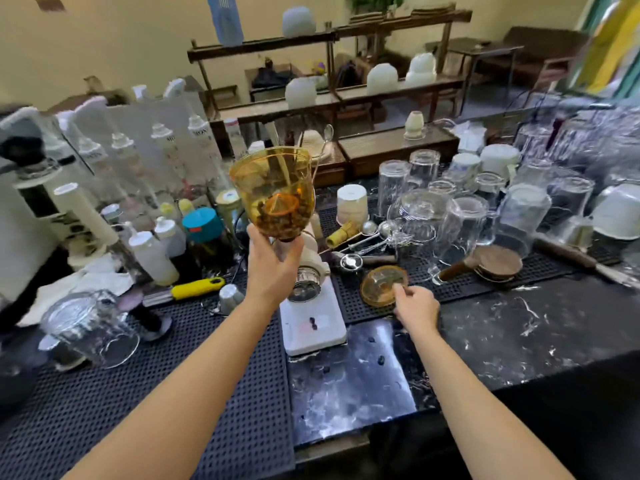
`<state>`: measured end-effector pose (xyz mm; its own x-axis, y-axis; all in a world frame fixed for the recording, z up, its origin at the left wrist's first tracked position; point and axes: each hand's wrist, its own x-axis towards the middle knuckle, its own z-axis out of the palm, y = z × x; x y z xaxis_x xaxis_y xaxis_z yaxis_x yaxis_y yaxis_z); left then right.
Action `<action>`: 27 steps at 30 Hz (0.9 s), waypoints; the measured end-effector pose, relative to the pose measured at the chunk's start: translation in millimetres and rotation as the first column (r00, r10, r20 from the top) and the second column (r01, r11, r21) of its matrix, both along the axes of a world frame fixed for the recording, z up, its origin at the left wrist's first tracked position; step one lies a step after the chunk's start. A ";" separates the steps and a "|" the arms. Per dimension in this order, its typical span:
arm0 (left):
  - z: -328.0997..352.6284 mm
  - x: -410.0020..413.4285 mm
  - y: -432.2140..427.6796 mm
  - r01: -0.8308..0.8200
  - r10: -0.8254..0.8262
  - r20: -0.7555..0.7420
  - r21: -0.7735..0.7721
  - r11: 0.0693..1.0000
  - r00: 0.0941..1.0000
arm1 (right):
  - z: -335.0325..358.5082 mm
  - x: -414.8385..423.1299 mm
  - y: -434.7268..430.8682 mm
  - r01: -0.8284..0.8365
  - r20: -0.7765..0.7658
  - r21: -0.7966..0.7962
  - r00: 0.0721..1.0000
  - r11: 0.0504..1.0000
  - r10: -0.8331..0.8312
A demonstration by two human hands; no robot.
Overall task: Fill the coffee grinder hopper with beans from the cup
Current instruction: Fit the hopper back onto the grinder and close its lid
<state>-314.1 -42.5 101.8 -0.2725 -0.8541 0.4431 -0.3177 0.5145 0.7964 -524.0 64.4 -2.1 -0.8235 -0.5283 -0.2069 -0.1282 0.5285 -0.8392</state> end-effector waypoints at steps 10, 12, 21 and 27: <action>-3.4 1.1 -7.3 0.042 -0.045 -0.101 -0.034 0.999 0.994 | 83.6 22.3 -4.6 -0.020 -0.242 -0.451 0.965 0.892 -0.100; -3.4 1.5 -7.5 0.060 -0.064 -0.103 -0.039 0.997 0.993 | 135.6 33.1 -8.9 -0.134 -0.374 -0.580 0.920 0.804 -0.116; -3.0 4.2 -4.0 0.019 -0.016 -0.089 0.026 0.999 0.996 | 266.6 88.0 -40.5 -0.725 -0.976 -0.176 0.215 0.666 -0.023; -2.8 4.0 -4.0 -0.021 0.021 -0.054 0.002 1.000 0.998 | 264.2 97.3 -44.2 -0.721 -0.999 0.049 -0.030 0.691 0.039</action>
<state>-310.1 -46.5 99.0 -0.2304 -0.8598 0.4556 -0.2853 0.5073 0.8132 -426.7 20.3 262.1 0.2629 -0.5462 0.7954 -0.9580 -0.2458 0.1478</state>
